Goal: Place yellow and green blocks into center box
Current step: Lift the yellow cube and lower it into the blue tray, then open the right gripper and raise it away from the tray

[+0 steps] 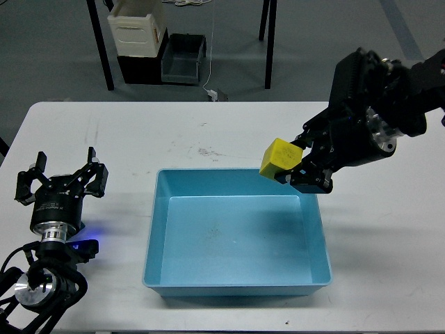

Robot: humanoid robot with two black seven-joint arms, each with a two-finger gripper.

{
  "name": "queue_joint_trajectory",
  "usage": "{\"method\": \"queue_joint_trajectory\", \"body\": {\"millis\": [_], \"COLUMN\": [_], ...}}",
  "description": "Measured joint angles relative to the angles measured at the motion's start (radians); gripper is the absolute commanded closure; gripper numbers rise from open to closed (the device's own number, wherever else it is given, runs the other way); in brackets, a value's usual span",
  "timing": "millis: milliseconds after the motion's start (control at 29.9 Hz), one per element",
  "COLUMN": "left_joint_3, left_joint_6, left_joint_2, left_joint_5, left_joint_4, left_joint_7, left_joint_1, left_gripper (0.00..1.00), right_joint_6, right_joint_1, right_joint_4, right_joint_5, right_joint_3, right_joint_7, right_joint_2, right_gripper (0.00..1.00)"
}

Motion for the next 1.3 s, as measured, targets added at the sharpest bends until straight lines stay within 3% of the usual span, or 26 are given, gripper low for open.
{"method": "queue_joint_trajectory", "body": {"millis": [100, 234, 267, 301, 334, 368, 468, 903, 1103, 1304], "left_joint_3": [-0.013, -0.022, -0.026, -0.03, -0.034, -0.037, -0.04, -0.077, -0.039, -0.039], "left_joint_6": [0.0, 0.0, 0.0, 0.001, 0.001, 0.001, 0.001, 0.048, 0.123, 0.126], "left_joint_2": [0.0, 0.001, 0.001, 0.002, 0.002, 0.002, 0.005, 0.086, 0.264, 0.433], "left_joint_5": [0.0, 0.0, 0.0, 0.0, 0.0, -0.001, 0.0, -0.002, 0.073, 0.487], "left_joint_4": [-0.001, -0.001, -0.001, -0.001, -0.001, -0.001, 0.0, 0.0, 0.002, 0.011], "left_joint_7": [0.0, 0.0, 0.0, 0.0, 0.0, 0.0, 0.0, 0.0, 0.0, 0.0], "left_joint_1": [0.0, -0.001, -0.001, -0.002, -0.002, -0.002, -0.005, -0.044, -0.074, -0.124], "left_gripper": [0.0, 0.0, 0.0, 0.0, 0.0, 0.0, 0.0, 0.0, 0.0, 0.0], "right_joint_6": [0.0, 0.0, 0.0, 0.0, 0.0, 0.0, 0.0, 0.0, -0.046, -0.184], "right_joint_1": [-0.009, -0.048, -0.061, -0.071, -0.079, -0.088, -0.103, -0.106, -0.198, -0.399], "right_joint_4": [-0.053, -0.116, -0.128, -0.137, -0.144, -0.15, -0.163, -0.183, -0.183, -0.163], "right_joint_5": [-0.002, -0.002, -0.001, -0.001, 0.0, 0.001, 0.005, 0.019, 0.05, 0.067], "right_joint_3": [-0.062, -0.094, -0.095, -0.097, -0.097, -0.098, -0.098, -0.023, 0.276, 0.635], "right_joint_7": [0.0, 0.0, 0.0, 0.0, 0.0, 0.0, 0.0, 0.0, 0.0, 0.0], "right_joint_2": [0.075, 0.139, 0.152, 0.163, 0.171, 0.179, 0.189, 0.168, 0.104, 0.137], "right_gripper": [0.95, 0.76, 0.68, 0.52, 0.29, 0.15, 0.04, 0.03, 0.03, 0.02]}}
